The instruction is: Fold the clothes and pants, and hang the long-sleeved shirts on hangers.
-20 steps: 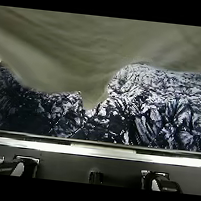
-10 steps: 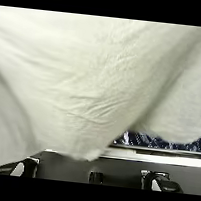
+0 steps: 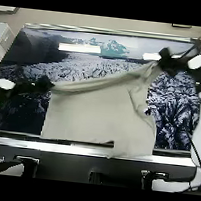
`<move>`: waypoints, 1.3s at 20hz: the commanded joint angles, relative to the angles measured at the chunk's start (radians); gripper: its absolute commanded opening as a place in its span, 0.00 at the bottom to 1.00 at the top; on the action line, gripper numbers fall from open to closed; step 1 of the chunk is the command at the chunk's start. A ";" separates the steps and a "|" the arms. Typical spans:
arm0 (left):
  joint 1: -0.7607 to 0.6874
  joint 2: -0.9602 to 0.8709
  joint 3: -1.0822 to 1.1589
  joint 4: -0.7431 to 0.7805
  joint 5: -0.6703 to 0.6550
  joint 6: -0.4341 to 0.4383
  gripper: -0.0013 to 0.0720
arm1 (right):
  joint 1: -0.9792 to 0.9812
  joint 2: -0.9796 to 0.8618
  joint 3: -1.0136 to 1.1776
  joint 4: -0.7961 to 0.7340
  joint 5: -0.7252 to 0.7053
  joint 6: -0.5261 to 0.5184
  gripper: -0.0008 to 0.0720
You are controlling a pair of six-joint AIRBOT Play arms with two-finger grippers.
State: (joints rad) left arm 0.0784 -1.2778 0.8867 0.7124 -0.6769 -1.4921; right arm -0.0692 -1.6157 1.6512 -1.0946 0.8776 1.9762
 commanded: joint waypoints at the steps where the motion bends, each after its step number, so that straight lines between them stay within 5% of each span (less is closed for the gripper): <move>1: -0.068 -0.130 -0.021 -0.110 0.024 0.013 0.05 | 0.018 -0.122 0.001 0.121 0.158 -0.011 0.08; 2: -0.068 -0.126 -0.018 -0.110 0.024 0.023 0.11 | 0.011 -0.116 0.002 0.121 0.168 -0.040 0.15; 3: -0.047 -0.118 -0.004 -0.110 0.003 0.050 0.30 | -0.012 -0.098 0.002 0.122 0.182 -0.062 0.38; 4: -0.003 -0.106 0.022 -0.109 -0.065 0.079 0.69 | -0.050 -0.071 0.002 0.121 0.212 -0.105 0.59; 5: 0.060 -0.093 0.058 -0.097 -0.167 0.114 0.98 | -0.108 -0.034 0.002 0.103 0.278 -0.174 0.70; 7: 0.239 -0.069 0.159 0.021 -0.468 0.138 0.98 | -0.240 0.035 0.001 -0.080 0.529 -0.249 0.86; 9: 0.407 -0.042 0.201 0.240 -0.694 0.074 0.98 | -0.361 0.063 -0.023 -0.314 0.793 -0.278 0.88; 11: 0.513 -0.005 0.129 0.407 -0.840 0.050 0.95 | -0.454 0.093 -0.107 -0.319 0.888 -0.306 0.88; 12: 0.543 0.021 0.050 0.439 -0.868 0.074 0.85 | -0.478 0.117 -0.162 -0.307 0.873 -0.307 0.88; 19: 0.563 0.097 -0.423 0.278 -0.662 0.266 0.80 | -0.480 0.224 -0.468 -0.266 0.759 -0.391 0.87; 20: 0.555 0.095 -0.445 0.238 -0.643 0.292 0.70 | -0.480 0.224 -0.474 -0.266 0.759 -0.393 0.87; 26: 0.449 0.092 -0.457 0.229 -0.586 0.288 0.67 | -0.480 0.224 -0.473 -0.245 0.753 -0.395 0.85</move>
State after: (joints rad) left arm 0.5701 -1.1851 0.4492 0.9443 -1.3102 -1.2156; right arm -0.5484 -1.3949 1.1866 -1.3468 1.6306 1.5887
